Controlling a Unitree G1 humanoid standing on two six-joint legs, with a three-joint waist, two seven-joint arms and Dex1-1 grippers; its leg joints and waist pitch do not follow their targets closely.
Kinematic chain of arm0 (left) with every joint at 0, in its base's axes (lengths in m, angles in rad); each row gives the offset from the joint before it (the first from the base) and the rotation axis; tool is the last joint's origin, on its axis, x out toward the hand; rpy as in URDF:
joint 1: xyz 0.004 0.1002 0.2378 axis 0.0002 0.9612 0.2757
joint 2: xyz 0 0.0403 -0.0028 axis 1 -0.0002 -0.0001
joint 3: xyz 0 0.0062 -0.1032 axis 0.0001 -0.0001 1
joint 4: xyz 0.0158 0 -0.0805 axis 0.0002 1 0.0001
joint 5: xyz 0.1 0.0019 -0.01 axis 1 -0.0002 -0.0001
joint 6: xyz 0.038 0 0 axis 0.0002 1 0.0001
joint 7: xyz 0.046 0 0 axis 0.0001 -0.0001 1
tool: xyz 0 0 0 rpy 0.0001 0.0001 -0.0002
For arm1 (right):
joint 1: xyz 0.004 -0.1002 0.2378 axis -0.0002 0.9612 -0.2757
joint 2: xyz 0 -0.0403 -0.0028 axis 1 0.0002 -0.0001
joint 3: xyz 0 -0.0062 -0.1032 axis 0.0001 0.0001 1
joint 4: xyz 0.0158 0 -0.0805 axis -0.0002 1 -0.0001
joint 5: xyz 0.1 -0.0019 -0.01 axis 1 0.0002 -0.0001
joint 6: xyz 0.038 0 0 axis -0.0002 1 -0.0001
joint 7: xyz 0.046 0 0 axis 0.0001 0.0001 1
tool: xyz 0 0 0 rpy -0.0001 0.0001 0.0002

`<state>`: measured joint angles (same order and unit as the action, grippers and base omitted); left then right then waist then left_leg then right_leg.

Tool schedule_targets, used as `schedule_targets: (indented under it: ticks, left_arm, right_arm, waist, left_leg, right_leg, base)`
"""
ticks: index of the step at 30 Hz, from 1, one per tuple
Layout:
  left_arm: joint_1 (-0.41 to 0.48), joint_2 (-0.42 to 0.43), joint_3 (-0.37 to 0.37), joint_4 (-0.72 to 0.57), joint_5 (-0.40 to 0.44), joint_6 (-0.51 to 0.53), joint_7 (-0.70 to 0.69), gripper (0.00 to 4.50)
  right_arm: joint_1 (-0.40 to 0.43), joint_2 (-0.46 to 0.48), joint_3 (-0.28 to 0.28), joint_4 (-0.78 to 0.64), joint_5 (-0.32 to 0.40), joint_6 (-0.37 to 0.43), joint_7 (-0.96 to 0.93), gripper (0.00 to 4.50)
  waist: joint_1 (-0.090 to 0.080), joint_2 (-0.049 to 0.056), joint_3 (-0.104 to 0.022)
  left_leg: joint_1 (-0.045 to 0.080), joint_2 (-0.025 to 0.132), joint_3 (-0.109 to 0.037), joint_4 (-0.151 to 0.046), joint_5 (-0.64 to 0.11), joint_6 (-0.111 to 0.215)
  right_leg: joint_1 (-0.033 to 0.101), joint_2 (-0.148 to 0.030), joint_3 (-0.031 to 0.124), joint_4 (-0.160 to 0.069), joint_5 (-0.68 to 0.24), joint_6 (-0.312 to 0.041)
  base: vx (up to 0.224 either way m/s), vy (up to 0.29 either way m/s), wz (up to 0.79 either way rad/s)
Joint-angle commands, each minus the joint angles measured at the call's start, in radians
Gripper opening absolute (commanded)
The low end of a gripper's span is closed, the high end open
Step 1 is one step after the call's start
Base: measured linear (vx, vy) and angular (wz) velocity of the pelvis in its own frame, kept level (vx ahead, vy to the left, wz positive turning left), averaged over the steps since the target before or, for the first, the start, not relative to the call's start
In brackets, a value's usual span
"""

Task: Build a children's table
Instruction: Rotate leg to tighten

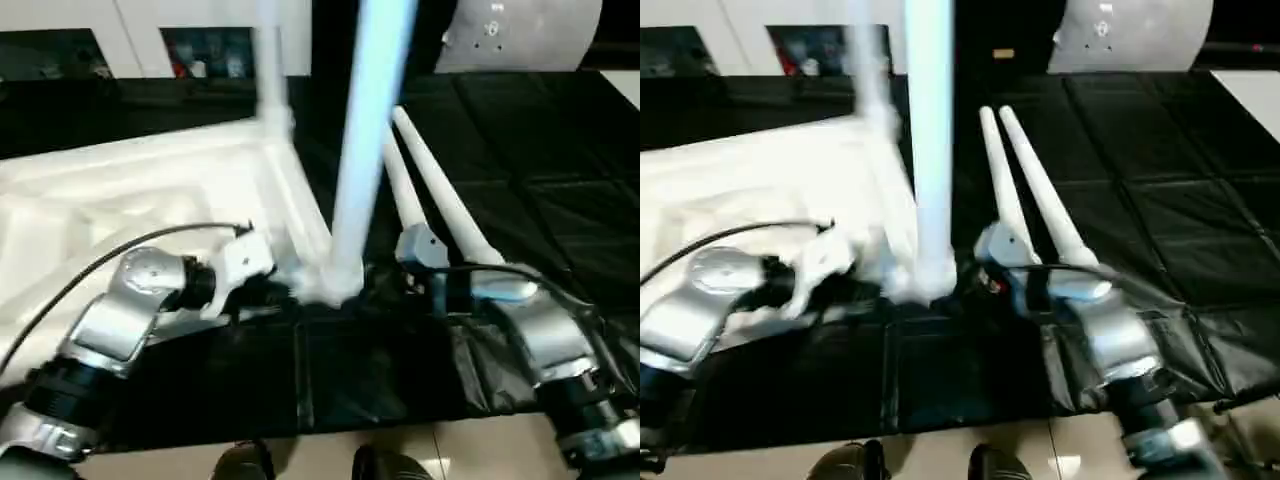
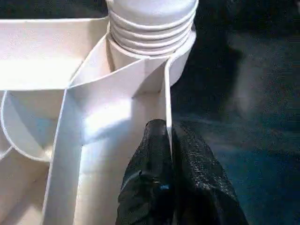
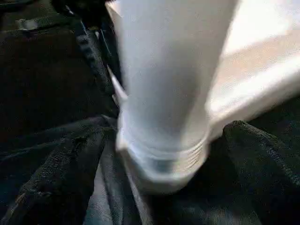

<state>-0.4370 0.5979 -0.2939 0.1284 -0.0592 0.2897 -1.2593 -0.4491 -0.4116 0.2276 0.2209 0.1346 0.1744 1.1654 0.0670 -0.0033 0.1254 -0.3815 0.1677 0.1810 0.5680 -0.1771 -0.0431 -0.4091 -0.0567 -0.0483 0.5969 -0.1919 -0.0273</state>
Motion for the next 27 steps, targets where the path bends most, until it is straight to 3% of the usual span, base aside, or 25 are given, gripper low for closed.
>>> schedule_targets:
  ticks: [1,2,6,8,11,27]
  left_arm:
    - [-0.008,0.029,-0.063,0.028,0.002,-0.04,-0.101,0.0]
    - [-0.011,0.032,-0.064,0.03,0.001,-0.045,-0.11,0.0]
    - [-0.019,0.036,-0.071,0.038,-0.001,-0.068,-0.135,0.0]
    - [-0.032,0.033,-0.081,0.04,-0.009,-0.075,-0.151,0.0]
    - [-0.034,0.029,-0.083,0.04,-0.009,-0.08,-0.159,0.0]
    - [-0.037,0.024,-0.082,0.068,-0.012,-0.103,-0.161,0.0]
  right_arm:
    - [-0.021,-0.011,0.028,0.03,0.01,-0.032,0.078,4.36]
    - [-0.024,-0.01,0.031,0.032,0.012,-0.033,0.087,4.36]
    - [-0.035,0.002,0.042,0.043,0.03,-0.03,0.117,4.19]
    - [-0.045,0.02,0.062,0.063,0.045,-0.038,0.147,4.19]
    - [-0.052,0.035,0.064,0.079,0.049,-0.042,0.153,3.84]
    - [-0.061,0.049,0.074,0.112,0.062,-0.03,0.196,2.7]
  waist:
    - [0.001,0.01,-0.059]
    - [0.001,0.004,-0.06]
    - [0.008,0.007,-0.066]
    - [0.012,0.003,-0.065]
    - [0.019,0.003,-0.066]
    - [0.02,0.005,-0.062]
  left_leg:
    - [0.028,0.072,-0.02,-0.065,-0.161,0.074]
    - [0.026,0.071,-0.02,-0.064,-0.157,0.078]
    - [0.025,0.072,-0.019,-0.059,-0.102,0.096]
    - [0.023,0.07,-0.017,-0.058,-0.095,0.108]
    - [0.022,0.071,-0.017,-0.056,-0.084,0.112]
    - [0.022,0.071,-0.018,-0.06,-0.111,0.096]
  right_leg:
    - [0.047,-0.093,0.056,-0.058,-0.116,-0.274]
    - [0.048,-0.092,0.054,-0.057,-0.113,-0.275]
    - [0.05,-0.093,0.054,-0.046,-0.044,-0.284]
    - [0.049,-0.092,0.053,-0.045,-0.03,-0.292]
    - [0.049,-0.093,0.052,-0.042,-0.024,-0.291]
    - [0.048,-0.093,0.052,-0.048,-0.077,-0.276]
  base:
    - [0.0,0.0,0.0]
    - [0.0,0.0,0.0]
    - [0.0,0.0,0.0]
    - [0.0,0.0,0.0]
    - [0.0,0.0,0.0]
    - [0.0,0.0,0.0]
